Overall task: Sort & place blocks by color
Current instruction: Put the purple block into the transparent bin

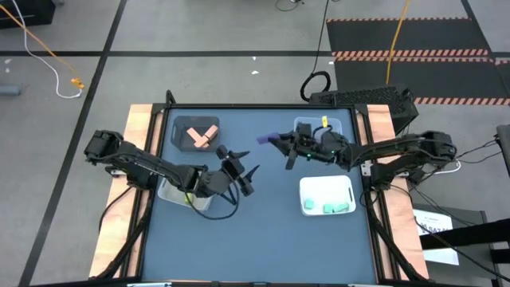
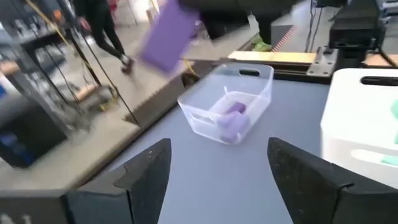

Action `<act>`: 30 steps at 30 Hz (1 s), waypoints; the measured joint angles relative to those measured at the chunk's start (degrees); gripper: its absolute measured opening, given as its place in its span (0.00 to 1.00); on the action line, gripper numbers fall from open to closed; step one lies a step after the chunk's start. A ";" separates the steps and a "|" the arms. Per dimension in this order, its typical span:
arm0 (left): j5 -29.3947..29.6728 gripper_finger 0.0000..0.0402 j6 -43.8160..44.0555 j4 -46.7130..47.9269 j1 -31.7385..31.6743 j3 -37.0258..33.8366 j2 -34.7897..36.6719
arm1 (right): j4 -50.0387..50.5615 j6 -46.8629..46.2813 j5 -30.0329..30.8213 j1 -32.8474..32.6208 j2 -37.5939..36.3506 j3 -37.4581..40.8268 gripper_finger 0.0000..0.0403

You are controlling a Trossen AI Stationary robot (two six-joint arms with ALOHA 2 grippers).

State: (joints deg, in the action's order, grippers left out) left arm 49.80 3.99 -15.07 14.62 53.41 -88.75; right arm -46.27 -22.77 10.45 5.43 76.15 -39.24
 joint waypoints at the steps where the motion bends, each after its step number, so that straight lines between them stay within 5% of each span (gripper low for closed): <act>1: 0.04 0.66 2.23 1.29 0.43 0.00 0.00 | 0.52 1.22 0.12 0.02 -0.92 0.00 0.10; 7: 0.23 0.62 13.38 10.14 2.35 0.00 0.00 | 10.69 5.24 0.03 0.00 -7.18 0.00 0.10; 20: -0.56 0.53 33.62 33.15 3.55 0.00 0.51 | 70.31 -4.76 17.83 2.77 -19.34 0.02 0.10; 27: -2.94 0.47 49.24 50.31 3.51 -0.01 5.94 | 75.75 -5.73 24.00 5.20 -18.96 1.05 0.11; 30: -6.81 0.45 55.79 59.37 4.05 -0.02 9.43 | 73.49 -2.68 24.03 6.11 -18.78 2.19 0.21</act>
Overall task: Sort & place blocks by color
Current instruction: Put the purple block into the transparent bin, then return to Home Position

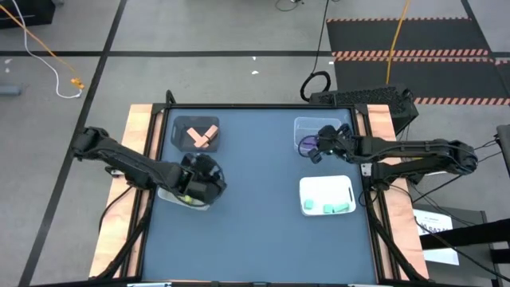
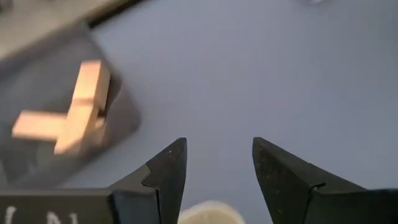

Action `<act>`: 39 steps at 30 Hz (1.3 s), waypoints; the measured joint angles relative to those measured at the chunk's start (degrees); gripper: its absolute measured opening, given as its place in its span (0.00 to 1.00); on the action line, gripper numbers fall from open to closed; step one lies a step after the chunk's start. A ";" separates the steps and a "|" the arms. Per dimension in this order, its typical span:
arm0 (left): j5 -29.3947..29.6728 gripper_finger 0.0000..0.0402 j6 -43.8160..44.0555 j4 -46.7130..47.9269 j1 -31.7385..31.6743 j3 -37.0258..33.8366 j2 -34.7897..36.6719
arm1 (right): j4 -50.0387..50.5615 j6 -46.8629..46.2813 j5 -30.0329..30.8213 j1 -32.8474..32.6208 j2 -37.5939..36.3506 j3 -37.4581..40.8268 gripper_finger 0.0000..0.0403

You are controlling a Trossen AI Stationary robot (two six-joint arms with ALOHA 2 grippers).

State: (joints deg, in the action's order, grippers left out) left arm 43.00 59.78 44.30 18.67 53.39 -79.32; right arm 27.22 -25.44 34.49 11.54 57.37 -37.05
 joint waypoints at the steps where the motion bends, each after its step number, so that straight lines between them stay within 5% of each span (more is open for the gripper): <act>1: -1.25 0.45 2.41 2.35 0.31 0.02 1.03 | -0.01 0.52 0.01 0.25 0.04 0.26 0.26; 9: -15.08 0.39 17.58 19.04 3.41 -0.02 5.28 | 0.16 1.49 -0.20 1.26 -0.49 0.70 0.54; 16: -21.88 0.32 21.86 19.97 4.92 -1.03 4.34 | -0.56 2.82 -6.26 1.11 -3.18 0.70 0.59; 21: -21.65 0.25 23.69 18.92 3.99 -4.06 4.17 | -3.92 9.39 -12.92 0.26 -5.90 0.70 0.57; 25: -14.22 0.19 24.71 18.88 2.98 -5.62 4.25 | -9.66 16.89 -15.26 -2.37 -7.55 0.70 0.57; 32: -8.98 0.06 1.87 13.94 2.98 -5.27 10.72 | -21.94 27.58 -15.22 -4.16 -9.38 5.38 0.57; 39: -8.03 0.02 -13.95 10.26 6.38 -5.27 18.80 | -43.69 25.36 -15.29 -4.16 -11.54 19.35 0.57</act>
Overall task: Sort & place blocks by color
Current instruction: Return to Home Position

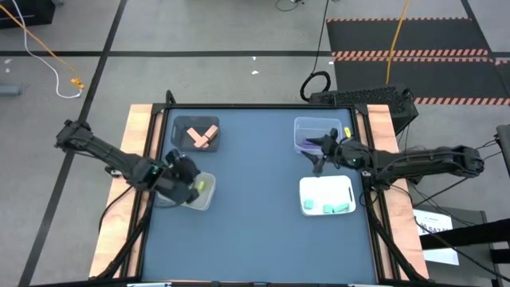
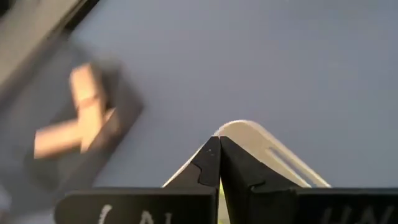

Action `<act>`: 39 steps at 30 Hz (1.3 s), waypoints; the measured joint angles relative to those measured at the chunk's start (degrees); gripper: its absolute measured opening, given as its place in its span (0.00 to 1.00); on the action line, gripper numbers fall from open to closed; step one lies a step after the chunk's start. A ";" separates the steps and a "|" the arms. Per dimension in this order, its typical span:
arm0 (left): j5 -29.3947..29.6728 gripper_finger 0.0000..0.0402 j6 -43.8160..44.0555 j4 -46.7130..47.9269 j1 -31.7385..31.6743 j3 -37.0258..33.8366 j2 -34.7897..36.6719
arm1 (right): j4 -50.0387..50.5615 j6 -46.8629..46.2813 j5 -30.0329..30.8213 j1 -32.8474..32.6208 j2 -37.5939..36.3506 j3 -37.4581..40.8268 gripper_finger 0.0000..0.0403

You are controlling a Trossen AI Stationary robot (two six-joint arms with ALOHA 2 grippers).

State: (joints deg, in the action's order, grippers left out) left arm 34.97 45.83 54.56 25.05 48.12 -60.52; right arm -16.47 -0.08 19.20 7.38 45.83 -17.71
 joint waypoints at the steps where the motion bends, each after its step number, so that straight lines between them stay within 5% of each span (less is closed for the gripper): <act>1: 0.45 0.02 -3.08 -1.10 1.17 0.00 0.89 | -3.38 -0.42 -0.04 0.00 -0.26 1.61 0.57; 7: 6.24 0.01 -12.19 -5.17 7.39 0.04 6.38 | -13.31 -0.74 -1.70 -0.52 -1.26 7.23 0.57; 24: 15.82 0.02 -0.16 -5.17 12.48 -2.54 13.92 | -18.53 3.18 -1.06 -3.01 -1.24 8.76 0.57; 29: 24.62 0.02 2.34 -5.15 10.82 -2.54 14.11 | -25.40 4.43 7.93 -2.89 -1.25 8.76 0.57; 34: 25.08 0.02 8.05 -5.14 8.78 -2.54 14.18 | -29.65 6.82 24.11 -2.82 -1.25 8.76 0.57; 39: 23.27 0.02 10.49 -4.06 9.10 -2.54 14.23 | -30.53 -1.13 25.78 -2.80 -1.71 8.76 0.57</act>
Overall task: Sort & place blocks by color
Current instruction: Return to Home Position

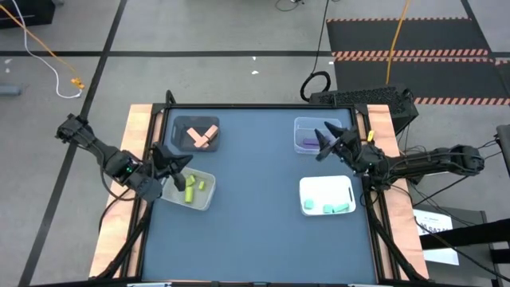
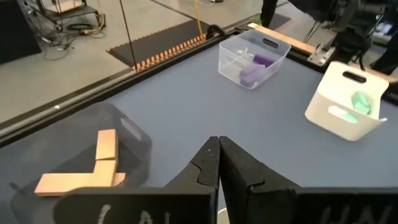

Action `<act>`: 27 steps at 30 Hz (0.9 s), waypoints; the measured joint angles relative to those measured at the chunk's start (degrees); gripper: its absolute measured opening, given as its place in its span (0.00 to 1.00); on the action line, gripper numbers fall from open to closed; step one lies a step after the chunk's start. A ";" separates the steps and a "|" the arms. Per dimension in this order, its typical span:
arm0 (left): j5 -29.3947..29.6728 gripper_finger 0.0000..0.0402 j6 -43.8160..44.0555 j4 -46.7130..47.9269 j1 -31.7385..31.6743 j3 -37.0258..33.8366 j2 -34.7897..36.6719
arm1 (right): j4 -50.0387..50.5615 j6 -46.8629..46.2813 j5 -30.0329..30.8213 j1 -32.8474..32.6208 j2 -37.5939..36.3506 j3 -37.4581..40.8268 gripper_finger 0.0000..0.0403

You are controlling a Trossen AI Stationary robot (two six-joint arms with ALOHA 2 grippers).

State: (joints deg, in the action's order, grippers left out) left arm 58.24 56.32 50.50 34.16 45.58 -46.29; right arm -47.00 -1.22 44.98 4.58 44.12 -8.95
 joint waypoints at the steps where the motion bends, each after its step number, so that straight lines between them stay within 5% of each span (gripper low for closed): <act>1: 0.02 0.02 0.02 0.76 0.12 0.00 0.29 | 0.02 -1.68 0.03 0.00 -0.01 0.00 0.57; 10: 1.40 0.02 5.33 11.35 0.10 -0.02 5.17 | -0.33 -5.16 -3.00 1.78 -0.01 2.53 0.57; 27: 1.27 0.02 -7.35 17.53 3.50 -0.02 17.23 | 0.60 -10.19 -6.13 1.70 0.02 6.88 0.57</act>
State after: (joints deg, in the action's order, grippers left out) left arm 59.50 48.97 68.03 37.66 45.56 -29.07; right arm -46.41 -11.41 38.85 6.28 44.14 -2.07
